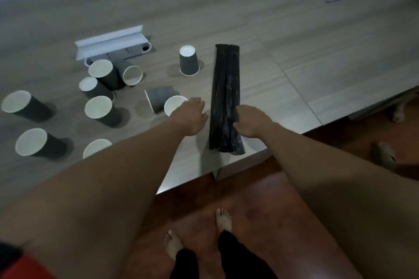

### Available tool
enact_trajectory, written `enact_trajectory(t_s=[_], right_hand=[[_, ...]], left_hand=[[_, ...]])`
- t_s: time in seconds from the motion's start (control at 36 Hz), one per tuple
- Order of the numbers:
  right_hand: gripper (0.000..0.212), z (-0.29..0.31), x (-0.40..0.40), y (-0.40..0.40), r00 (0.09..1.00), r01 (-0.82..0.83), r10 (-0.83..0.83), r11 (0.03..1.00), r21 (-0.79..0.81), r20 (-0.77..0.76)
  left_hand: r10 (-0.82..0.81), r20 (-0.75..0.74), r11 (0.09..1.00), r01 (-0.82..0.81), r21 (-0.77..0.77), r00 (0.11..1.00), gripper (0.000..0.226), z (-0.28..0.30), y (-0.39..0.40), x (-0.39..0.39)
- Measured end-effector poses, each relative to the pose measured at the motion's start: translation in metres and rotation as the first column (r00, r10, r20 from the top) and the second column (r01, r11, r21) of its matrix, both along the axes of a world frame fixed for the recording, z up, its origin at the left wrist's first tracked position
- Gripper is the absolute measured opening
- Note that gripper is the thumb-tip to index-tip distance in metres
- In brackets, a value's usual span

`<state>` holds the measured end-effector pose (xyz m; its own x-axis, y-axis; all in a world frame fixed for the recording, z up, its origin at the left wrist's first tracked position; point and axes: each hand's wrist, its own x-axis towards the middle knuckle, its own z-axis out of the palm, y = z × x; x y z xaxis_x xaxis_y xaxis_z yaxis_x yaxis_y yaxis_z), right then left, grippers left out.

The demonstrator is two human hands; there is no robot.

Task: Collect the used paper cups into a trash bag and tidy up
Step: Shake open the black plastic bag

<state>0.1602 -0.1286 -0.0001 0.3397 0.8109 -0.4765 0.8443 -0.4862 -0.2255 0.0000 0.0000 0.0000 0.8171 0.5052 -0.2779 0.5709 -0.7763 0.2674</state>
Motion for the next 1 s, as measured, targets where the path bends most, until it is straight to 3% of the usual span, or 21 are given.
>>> enact_trajectory(t_s=[0.14, 0.28, 0.39, 0.5, 0.58, 0.67, 0.81, 0.92, 0.97, 1.0], right_hand=[[0.029, -0.026, 0.0, -0.017, 0.982, 0.174, -0.172, 0.985, 0.016, -0.072], [0.036, -0.053, -0.003, -0.025, 0.923, 0.327, -0.322, 0.945, -0.009, -0.209], [0.037, -0.07, -0.006, -0.029, 0.899, 0.388, -0.373, 0.921, 0.025, -0.228], [0.032, -0.079, -0.008, -0.03, 0.88, 0.425, -0.403, 0.905, 0.035, -0.25], [0.021, -0.086, -0.006, -0.031, 0.846, 0.472, -0.445, 0.881, 0.024, -0.294], [0.021, -0.086, 0.002, -0.032, 0.716, 0.609, -0.538, 0.793, 0.021, -0.445], [0.014, -0.064, 0.021, -0.032, 0.178, 0.871, -0.597, 0.466, -0.157, -0.783], [0.01, -0.034, 0.044, -0.028, 0.031, 0.925, -0.506, 0.342, -0.168, -0.862], [0.009, -0.019, 0.056, -0.025, 0.011, 0.937, -0.472, 0.312, -0.155, -0.881], [0.009, -0.01, 0.063, -0.024, 0.013, 0.942, -0.458, 0.304, -0.143, -0.889]], left_hand=[[0.037, 0.052, 0.998, -0.034, -0.05, 0.998, 0.037, -0.01, -0.026, 0.017], [0.13, -0.043, 0.987, -0.133, -0.092, 0.991, 0.031, -0.034, -0.043, 0.018], [0.222, -0.079, 0.957, -0.233, -0.171, 0.972, 0.028, -0.055, -0.05, 0.016], [0.299, -0.055, 0.931, -0.304, -0.202, 0.953, 0.039, -0.073, -0.059, 0.016], [0.397, 0.001, 0.889, -0.385, -0.248, 0.918, 0.023, -0.082, -0.063, 0.02], [0.574, 0.056, 0.763, -0.51, -0.397, 0.817, 0.013, -0.084, -0.062, 0.026], [0.863, 0.01, 0.345, -0.574, -0.743, 0.506, 0.015, -0.064, -0.054, 0.043], [0.927, -0.009, 0.168, -0.434, -0.885, 0.376, 0.016, -0.037, -0.036, 0.052], [0.92, 0.024, 0.179, -0.365, -0.914, 0.391, 0.024, -0.023, -0.026, 0.052], [0.901, 0.062, 0.228, -0.344, -0.911, 0.43, 0.024, -0.015, -0.02, 0.051]])
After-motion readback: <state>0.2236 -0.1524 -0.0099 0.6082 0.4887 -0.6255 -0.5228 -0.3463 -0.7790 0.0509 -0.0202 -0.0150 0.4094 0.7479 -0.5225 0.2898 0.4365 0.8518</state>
